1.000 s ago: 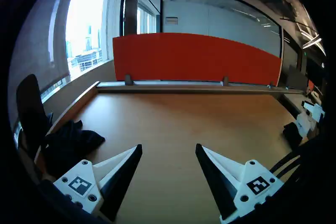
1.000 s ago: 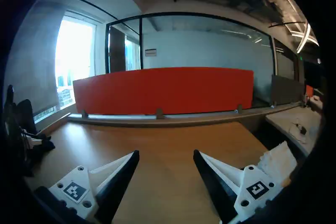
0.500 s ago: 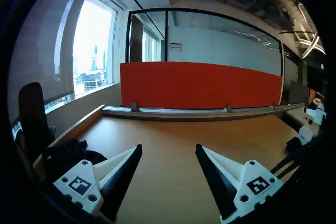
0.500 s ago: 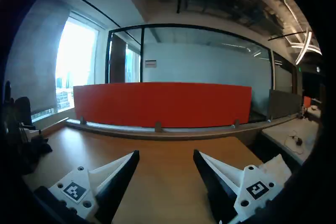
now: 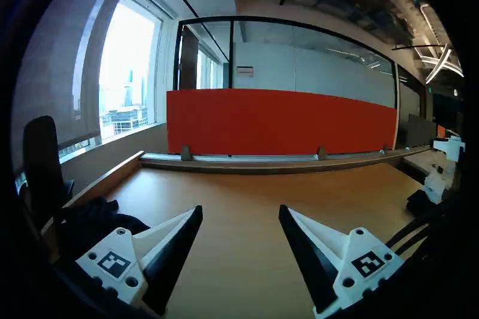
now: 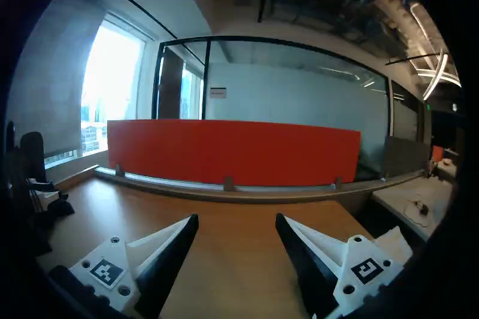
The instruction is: Fold towel
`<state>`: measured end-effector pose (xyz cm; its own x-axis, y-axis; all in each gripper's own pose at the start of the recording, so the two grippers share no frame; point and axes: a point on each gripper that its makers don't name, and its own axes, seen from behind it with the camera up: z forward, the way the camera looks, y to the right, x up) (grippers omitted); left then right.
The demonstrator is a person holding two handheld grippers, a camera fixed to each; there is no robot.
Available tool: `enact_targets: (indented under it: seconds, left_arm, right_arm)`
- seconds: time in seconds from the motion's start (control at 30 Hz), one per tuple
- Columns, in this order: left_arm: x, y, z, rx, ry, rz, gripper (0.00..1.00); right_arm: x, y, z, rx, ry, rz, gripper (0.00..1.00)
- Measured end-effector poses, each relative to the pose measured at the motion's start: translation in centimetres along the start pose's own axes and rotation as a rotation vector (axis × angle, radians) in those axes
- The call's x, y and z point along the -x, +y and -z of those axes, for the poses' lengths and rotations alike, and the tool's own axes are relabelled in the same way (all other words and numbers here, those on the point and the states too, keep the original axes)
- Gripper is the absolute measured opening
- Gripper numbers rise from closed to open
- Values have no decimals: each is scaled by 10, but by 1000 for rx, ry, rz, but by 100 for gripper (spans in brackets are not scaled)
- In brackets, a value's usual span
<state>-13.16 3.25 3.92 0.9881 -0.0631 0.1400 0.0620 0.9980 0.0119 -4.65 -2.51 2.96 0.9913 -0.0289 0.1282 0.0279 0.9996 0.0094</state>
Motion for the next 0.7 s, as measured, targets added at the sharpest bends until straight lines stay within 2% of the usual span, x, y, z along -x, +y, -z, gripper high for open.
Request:
enact_targets:
  seconds: [0.27, 0.37, 0.5, 0.7]
  left_arm:
    - [14, -5, -1, 5, 39, -23, 94]
    - [19, -8, 0, -4, 65, -14, 94]
    - [26, -11, 0, -12, 96, 0, 94]
    - [37, -15, 1, -15, 133, -38, 94]
  right_arm:
    - [1, -4, -1, -2, 9, 17, 100]
    - [2, -5, 0, -5, 8, 13, 100]
    - [2, -9, 3, -7, 13, -17, 100]
    - [10, -12, 4, 0, 16, -56, 100]
